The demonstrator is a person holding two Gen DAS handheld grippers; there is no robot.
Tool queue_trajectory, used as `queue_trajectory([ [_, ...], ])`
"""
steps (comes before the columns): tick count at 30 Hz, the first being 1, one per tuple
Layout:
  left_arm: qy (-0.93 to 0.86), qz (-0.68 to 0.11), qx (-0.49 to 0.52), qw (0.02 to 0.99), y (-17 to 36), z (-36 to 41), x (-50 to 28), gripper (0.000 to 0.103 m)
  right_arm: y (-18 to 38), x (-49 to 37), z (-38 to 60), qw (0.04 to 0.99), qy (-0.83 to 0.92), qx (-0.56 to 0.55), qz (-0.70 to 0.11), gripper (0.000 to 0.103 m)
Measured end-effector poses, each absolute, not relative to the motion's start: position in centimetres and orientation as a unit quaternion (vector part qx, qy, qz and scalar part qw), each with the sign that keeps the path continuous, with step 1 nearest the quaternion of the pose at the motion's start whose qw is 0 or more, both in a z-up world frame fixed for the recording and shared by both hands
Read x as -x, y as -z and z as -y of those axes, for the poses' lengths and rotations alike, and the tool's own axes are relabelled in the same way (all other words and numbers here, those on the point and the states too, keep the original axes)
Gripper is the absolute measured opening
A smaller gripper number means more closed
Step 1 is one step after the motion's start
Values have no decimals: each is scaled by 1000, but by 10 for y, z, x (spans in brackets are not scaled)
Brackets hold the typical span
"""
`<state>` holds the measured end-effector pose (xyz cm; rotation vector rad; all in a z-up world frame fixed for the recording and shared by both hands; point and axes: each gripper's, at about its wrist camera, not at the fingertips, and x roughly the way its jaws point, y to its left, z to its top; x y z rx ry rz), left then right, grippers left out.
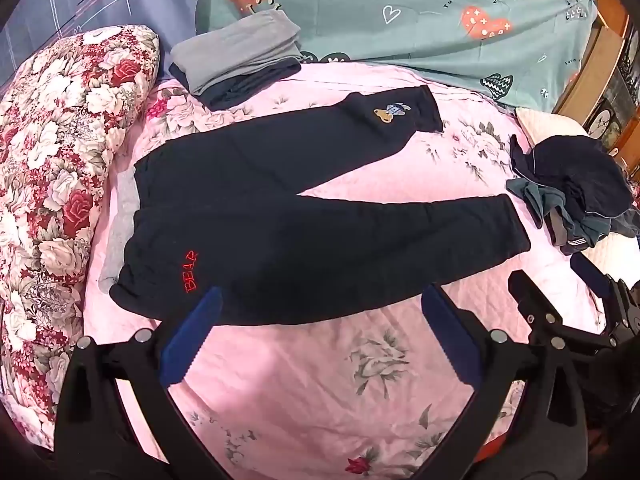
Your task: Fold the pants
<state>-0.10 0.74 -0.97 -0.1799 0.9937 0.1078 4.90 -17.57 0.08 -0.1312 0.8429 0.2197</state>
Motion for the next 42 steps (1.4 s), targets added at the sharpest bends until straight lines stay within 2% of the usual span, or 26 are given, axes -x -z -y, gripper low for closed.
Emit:
queue_trajectory([
  [42,-56,-489,91,866,17,-16,-7,101,16,-58,168,895,-110,62,-427,102],
])
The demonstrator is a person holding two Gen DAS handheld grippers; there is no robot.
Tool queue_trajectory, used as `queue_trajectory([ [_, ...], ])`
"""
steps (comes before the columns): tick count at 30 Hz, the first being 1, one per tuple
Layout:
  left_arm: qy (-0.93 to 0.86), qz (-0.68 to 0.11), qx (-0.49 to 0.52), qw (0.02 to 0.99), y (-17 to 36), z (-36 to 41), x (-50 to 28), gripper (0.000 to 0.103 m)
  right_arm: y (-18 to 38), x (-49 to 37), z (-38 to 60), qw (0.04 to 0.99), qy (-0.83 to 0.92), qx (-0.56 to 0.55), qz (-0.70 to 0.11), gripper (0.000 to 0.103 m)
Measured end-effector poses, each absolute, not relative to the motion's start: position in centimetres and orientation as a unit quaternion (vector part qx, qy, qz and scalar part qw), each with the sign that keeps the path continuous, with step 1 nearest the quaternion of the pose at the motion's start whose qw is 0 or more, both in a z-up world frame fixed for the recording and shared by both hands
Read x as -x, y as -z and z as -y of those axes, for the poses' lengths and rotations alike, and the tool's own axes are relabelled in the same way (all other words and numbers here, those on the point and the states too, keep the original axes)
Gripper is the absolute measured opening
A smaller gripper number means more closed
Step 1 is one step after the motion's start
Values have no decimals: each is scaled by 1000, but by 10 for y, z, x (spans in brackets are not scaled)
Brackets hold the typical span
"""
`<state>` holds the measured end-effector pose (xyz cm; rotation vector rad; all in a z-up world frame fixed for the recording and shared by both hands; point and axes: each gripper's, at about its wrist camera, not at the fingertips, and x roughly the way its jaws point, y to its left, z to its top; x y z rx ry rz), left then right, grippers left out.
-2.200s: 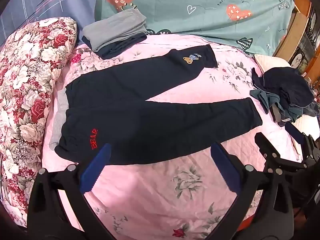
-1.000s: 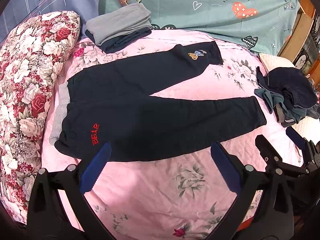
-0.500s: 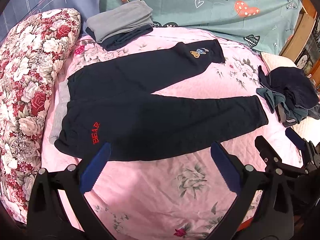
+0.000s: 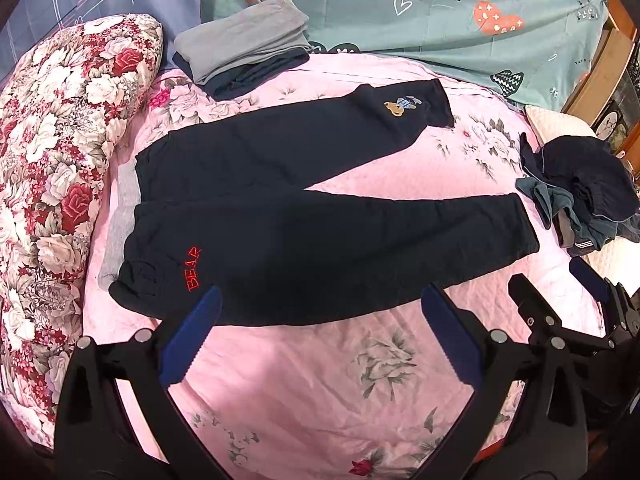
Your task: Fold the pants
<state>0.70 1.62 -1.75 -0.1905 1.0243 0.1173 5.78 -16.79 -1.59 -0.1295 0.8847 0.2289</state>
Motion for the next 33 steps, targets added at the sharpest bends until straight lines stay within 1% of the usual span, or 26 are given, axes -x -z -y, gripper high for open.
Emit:
queue_trajectory([
  [29,-60,-504,96,856,30,-24,-24,101,27,-73,163,885,-114,62,-447,102],
  [33,-56,-516,91,850,40,-28,-28,101,36,-76,166,880,-107,55,-459,102],
])
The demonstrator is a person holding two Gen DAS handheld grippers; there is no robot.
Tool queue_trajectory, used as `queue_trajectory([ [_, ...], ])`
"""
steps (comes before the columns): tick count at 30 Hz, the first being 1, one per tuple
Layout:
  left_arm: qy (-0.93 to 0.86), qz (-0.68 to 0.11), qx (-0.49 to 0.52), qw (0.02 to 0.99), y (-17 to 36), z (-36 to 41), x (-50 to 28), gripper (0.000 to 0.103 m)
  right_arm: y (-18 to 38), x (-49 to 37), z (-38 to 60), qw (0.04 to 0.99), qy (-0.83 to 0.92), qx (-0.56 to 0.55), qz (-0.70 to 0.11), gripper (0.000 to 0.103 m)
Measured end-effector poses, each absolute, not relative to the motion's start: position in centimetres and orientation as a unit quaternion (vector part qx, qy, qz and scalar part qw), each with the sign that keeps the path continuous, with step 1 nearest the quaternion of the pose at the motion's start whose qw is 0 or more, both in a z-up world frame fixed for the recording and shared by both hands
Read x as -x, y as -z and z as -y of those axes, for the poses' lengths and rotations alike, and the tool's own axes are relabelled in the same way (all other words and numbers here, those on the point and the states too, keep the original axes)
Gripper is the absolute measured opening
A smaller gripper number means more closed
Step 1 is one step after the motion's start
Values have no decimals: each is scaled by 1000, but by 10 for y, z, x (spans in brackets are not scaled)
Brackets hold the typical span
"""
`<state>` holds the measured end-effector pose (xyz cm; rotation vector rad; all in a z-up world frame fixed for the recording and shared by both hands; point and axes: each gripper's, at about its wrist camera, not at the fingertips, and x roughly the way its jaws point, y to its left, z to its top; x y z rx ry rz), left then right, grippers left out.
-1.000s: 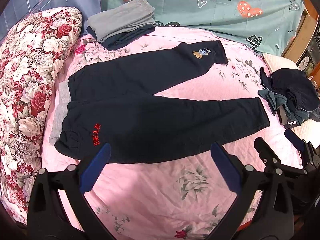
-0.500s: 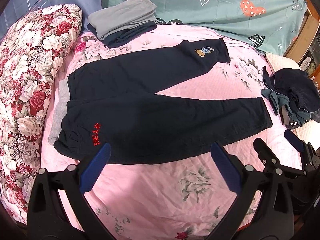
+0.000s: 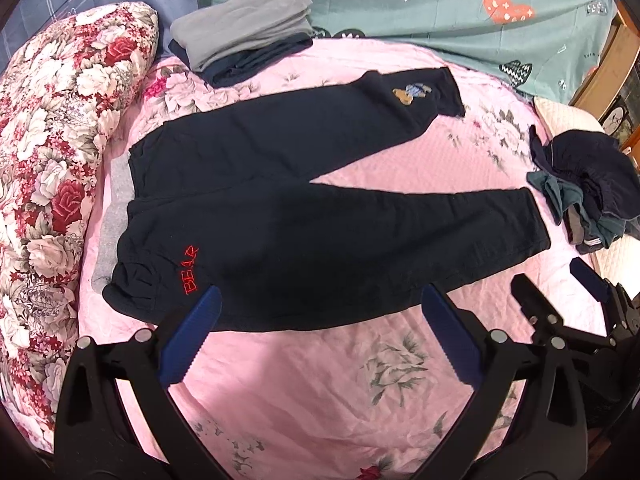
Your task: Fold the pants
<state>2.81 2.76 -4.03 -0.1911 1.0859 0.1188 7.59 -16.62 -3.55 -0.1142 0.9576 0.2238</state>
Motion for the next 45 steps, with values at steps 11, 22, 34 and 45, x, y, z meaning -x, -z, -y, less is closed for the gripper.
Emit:
queue_trajectory([
  [11,-188,-555,143,798,102,-134,-27,101,60,-86,185,865,-76,30,-495,102],
  [22,-280,-591,238,718,166,-227,-20,59,97,-103,233,846,-1,4,-533,102],
  [34,-312,-599,128,727,148,-190,-28,13,133,-170,350,846,113,-96,-513,79],
  [45,-326,-591,139,725,144,-193,-28,12,154,-214,341,840,59,-105,-530,14],
])
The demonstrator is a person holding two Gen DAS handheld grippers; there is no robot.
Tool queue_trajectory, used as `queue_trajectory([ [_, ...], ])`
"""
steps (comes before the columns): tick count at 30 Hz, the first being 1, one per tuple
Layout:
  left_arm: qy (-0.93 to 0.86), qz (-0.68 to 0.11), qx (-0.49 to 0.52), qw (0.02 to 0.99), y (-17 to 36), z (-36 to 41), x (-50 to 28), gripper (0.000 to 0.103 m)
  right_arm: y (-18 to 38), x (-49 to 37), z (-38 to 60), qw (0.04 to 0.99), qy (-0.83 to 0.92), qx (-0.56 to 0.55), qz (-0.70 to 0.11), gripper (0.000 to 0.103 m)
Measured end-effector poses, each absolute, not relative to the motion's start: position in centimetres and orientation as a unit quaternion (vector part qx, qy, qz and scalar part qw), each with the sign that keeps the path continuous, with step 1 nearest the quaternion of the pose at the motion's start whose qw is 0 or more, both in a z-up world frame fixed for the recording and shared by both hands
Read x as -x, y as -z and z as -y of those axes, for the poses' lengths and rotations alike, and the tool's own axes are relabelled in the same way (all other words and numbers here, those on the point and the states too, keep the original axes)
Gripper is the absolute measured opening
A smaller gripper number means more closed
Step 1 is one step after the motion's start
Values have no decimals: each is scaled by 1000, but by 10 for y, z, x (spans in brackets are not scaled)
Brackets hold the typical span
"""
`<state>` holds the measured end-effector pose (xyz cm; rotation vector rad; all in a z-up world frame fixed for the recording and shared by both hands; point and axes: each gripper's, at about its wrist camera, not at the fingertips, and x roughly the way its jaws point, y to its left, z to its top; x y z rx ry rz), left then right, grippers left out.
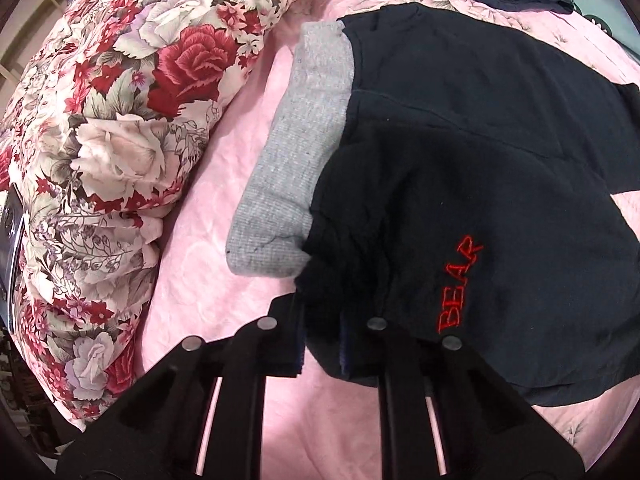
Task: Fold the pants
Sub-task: 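Grasp the waistband of the navy sweatpants with the left gripper while the right gripper grasps the leg hem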
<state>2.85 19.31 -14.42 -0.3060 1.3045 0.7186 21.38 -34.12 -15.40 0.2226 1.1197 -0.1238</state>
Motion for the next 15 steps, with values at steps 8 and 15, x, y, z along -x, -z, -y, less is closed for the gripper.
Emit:
queue_trajectory([
  [8,-302,-582,164,737,104,-185,7,12,85,-153,393,850,45,-123,-511,13],
  [15,-288,-616,131,721,127,-165,30,13,132,-132,413,809,72,-104,-575,18],
])
